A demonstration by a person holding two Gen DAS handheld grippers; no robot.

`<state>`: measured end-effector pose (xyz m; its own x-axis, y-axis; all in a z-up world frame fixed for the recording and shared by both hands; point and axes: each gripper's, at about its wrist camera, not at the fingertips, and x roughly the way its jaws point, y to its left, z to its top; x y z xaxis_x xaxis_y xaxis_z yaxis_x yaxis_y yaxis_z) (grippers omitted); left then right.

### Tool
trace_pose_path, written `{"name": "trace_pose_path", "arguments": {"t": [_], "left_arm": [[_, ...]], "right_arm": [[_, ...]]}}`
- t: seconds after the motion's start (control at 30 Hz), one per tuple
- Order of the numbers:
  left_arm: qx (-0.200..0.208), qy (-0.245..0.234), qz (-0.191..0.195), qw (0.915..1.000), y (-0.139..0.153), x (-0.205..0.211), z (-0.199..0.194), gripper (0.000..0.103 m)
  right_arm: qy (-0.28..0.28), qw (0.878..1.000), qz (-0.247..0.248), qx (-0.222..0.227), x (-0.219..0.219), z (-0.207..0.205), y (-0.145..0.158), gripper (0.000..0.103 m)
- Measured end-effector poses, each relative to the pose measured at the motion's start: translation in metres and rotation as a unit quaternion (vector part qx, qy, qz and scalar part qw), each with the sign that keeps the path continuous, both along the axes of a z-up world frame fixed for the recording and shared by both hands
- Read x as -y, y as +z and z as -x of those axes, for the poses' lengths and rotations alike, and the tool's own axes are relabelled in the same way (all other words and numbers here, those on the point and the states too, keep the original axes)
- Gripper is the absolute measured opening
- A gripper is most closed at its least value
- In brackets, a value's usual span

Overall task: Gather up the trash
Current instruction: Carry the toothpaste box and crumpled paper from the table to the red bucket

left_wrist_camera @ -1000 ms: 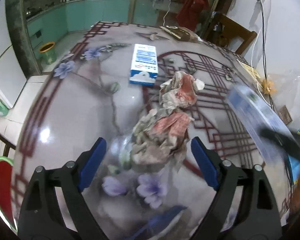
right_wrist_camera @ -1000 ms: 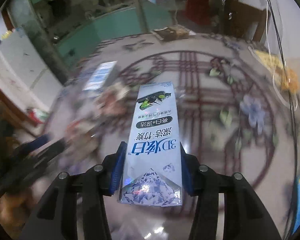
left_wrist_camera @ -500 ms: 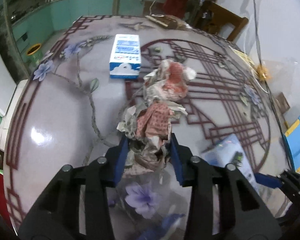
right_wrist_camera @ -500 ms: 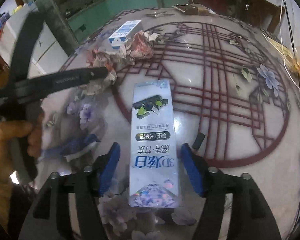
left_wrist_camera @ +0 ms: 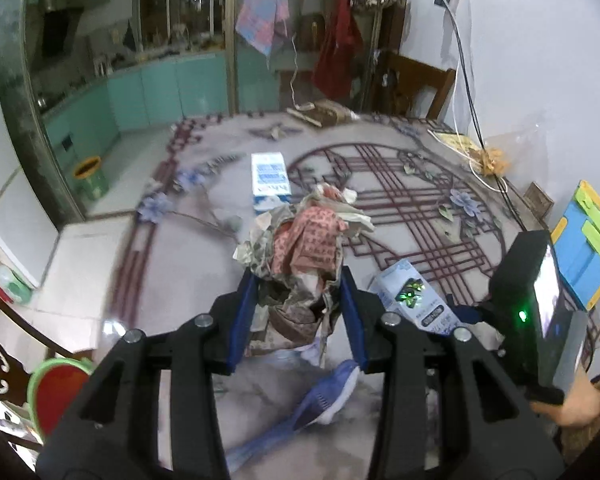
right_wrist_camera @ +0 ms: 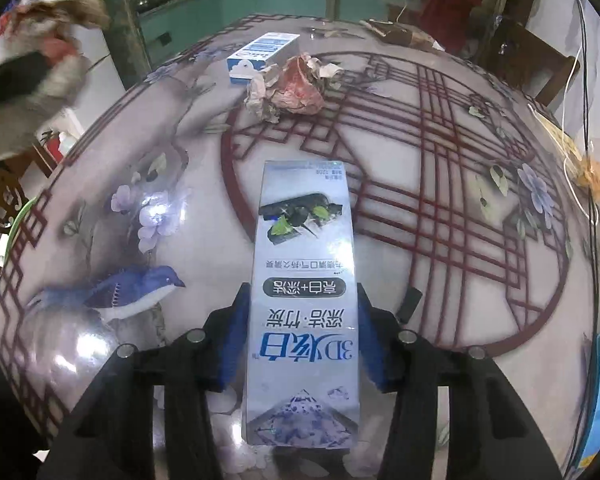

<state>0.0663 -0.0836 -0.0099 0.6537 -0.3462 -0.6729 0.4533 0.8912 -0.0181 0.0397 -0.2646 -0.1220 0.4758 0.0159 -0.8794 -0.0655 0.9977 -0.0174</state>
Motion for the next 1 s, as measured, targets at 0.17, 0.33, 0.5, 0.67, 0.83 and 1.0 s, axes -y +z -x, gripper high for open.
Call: {"name": "trace_pose_path", "arguments": {"t": [0.17,0.33,0.5,0.67,0.83,1.0], "left_arm": [[0.021,0.004,-0.006,0.9998,0.011,-0.024,0.015,0.040],[0.030,0.009,-0.003,0.9995,0.018,-0.048,0.024,0.040],[0.015,0.034,0.020,0.9991,0.021,-0.079,0.031,0.040],[-0.001,0.071,0.064,0.9955,0.019,-0.109,0.039,0.040],[-0.010,0.102,0.079,0.9916,0.016,-0.131,0.034,0.040],[-0.016,0.119,0.097,0.9881,0.017,-0.153,0.034,0.040]], "right_arm": [[-0.007,1.000,-0.019,0.016,-0.009,0.011,0.013,0.047],[-0.025,0.997,-0.073,0.030,-0.022,0.030,0.023,0.047],[-0.041,0.991,-0.122,0.032,-0.033,0.042,0.026,0.047],[-0.070,0.981,-0.173,0.054,-0.035,0.053,0.038,0.047],[-0.065,0.981,-0.167,0.080,-0.049,0.053,0.060,0.047],[-0.053,0.979,-0.173,0.097,-0.063,0.051,0.081,0.047]]}}
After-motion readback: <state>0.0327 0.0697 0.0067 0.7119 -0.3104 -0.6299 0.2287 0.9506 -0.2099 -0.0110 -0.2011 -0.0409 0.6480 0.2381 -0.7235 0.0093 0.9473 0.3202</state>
